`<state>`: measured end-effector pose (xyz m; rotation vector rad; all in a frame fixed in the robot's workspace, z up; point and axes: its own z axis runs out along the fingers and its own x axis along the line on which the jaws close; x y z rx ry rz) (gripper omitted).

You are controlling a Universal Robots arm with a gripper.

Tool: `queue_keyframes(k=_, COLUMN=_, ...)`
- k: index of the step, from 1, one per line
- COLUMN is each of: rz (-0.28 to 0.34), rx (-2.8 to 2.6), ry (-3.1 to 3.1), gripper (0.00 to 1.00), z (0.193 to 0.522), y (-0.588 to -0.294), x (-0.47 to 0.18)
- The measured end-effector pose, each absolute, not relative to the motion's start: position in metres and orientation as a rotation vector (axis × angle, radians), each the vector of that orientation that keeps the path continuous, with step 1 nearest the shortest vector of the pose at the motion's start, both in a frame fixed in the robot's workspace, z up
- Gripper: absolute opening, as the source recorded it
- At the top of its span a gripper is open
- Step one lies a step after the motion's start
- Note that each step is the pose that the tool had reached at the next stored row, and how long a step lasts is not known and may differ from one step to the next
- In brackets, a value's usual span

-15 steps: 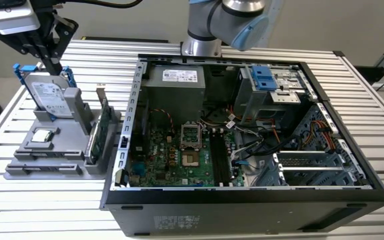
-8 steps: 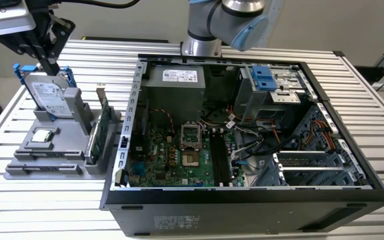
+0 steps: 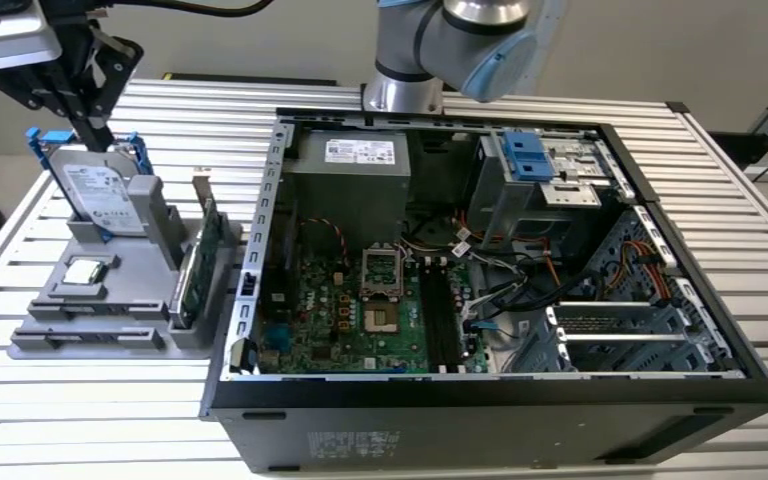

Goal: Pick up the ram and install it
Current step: 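Reach for the ram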

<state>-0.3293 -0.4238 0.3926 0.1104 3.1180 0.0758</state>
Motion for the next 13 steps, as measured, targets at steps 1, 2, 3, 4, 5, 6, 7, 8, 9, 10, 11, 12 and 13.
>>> queue_keyframes(k=1, rz=0.076, rx=0.110, ry=3.118, gripper=0.00, z=0.3926, y=-0.4239, x=-0.3298)
queue_keyframes(k=2, rz=0.076, rx=0.110, ry=3.118, gripper=0.00, z=0.3926, y=-0.4240, x=-0.3302)
queue_keyframes(k=3, rz=0.076, rx=0.110, ry=3.118, gripper=0.00, z=0.3927, y=-0.4241, x=-0.3307)
queue_keyframes(k=4, rz=0.076, rx=0.110, ry=3.118, gripper=0.00, z=0.3926, y=-0.4242, x=-0.3312)
queue_keyframes(k=5, rz=0.076, rx=0.110, ry=3.118, gripper=0.00, z=0.3926, y=-0.4243, x=-0.3318)
queue_keyframes(k=6, rz=0.076, rx=0.110, ry=3.118, gripper=0.00, z=0.3926, y=-0.4245, x=-0.3324)
queue_keyframes(k=7, rz=0.076, rx=0.110, ry=3.118, gripper=0.00, z=0.3926, y=-0.4246, x=-0.3330)
queue_keyframes(k=8, rz=0.076, rx=0.111, ry=3.118, gripper=0.00, z=0.3926, y=-0.4247, x=-0.3338)
queue_keyframes(k=9, rz=0.076, rx=0.110, ry=3.118, gripper=0.00, z=0.3926, y=-0.4249, x=-0.3345)
queue_keyframes(k=10, rz=0.076, rx=0.110, ry=3.118, gripper=0.00, z=0.3926, y=-0.4250, x=-0.3353)
queue_keyframes(k=11, rz=0.076, rx=0.110, ry=3.118, gripper=0.00, z=0.3927, y=-0.4252, x=-0.3361)
queue_keyframes(k=12, rz=0.076, rx=0.110, ry=3.118, gripper=0.00, z=0.3926, y=-0.4253, x=-0.3368)
queue_keyframes(k=13, rz=0.076, rx=0.110, ry=3.118, gripper=0.00, z=0.3926, y=-0.4255, x=-0.3374)
